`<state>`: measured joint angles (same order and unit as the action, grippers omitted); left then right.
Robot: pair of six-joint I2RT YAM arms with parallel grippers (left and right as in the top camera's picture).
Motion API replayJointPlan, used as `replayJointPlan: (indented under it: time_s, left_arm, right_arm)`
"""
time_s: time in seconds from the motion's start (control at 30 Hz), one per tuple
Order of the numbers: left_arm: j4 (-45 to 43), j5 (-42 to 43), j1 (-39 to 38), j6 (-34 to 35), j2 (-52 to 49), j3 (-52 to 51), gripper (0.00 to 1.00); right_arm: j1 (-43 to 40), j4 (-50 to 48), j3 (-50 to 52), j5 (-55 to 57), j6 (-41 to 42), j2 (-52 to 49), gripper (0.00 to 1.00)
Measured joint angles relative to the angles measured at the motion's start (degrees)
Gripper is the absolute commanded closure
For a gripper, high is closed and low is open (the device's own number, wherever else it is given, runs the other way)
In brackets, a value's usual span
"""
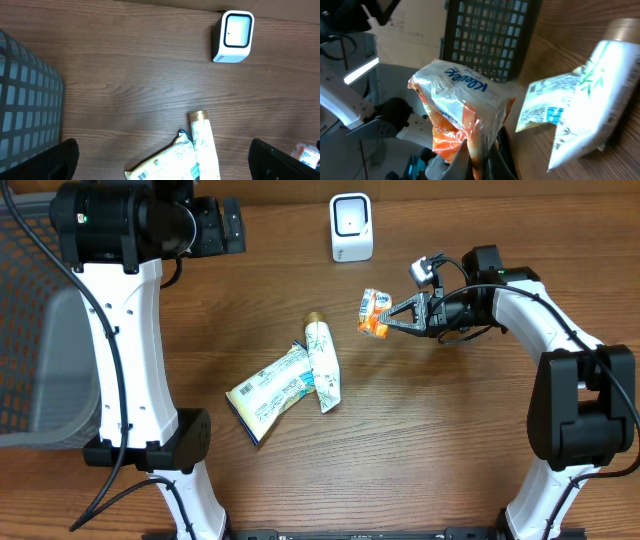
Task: Scan the item barcode
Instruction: 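Carry the tissue pack up and hold it in front of the scanner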
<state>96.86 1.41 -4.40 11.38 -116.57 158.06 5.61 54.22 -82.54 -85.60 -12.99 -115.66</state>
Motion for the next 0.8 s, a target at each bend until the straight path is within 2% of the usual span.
replayJointPlan:
  time_s: [0.3,0.5,0.57,0.63,0.8]
  left_arm:
    - [0.0,0.0,0.0,0.0,0.0,0.0,0.0]
    - [0.0,0.0,0.0,0.0,0.0,0.0,0.01]
    - [0.0,0.0,0.0,0.0,0.0,0.0,0.01]
    - [0.0,0.0,0.0,0.0,0.0,0.0,0.01]
    - [0.0,0.0,0.0,0.0,0.0,0.0,0.0]
  right_arm:
    - [2.4,-0.2,0.0,-1.68,-5.05,0.0,0.96]
    - [2.69,-5.14,-0.04,0.46,-1.66,0.0,0.96]
    - [2.71,-8.17,-0.5,6.32,3.69,0.0,0.96]
    - [3.04,-9.07,-1.97,17.29,11.13,0.0,0.96]
    - [5.25,-5.6,-8.15,44.81,22.21,-0.02,0.96]
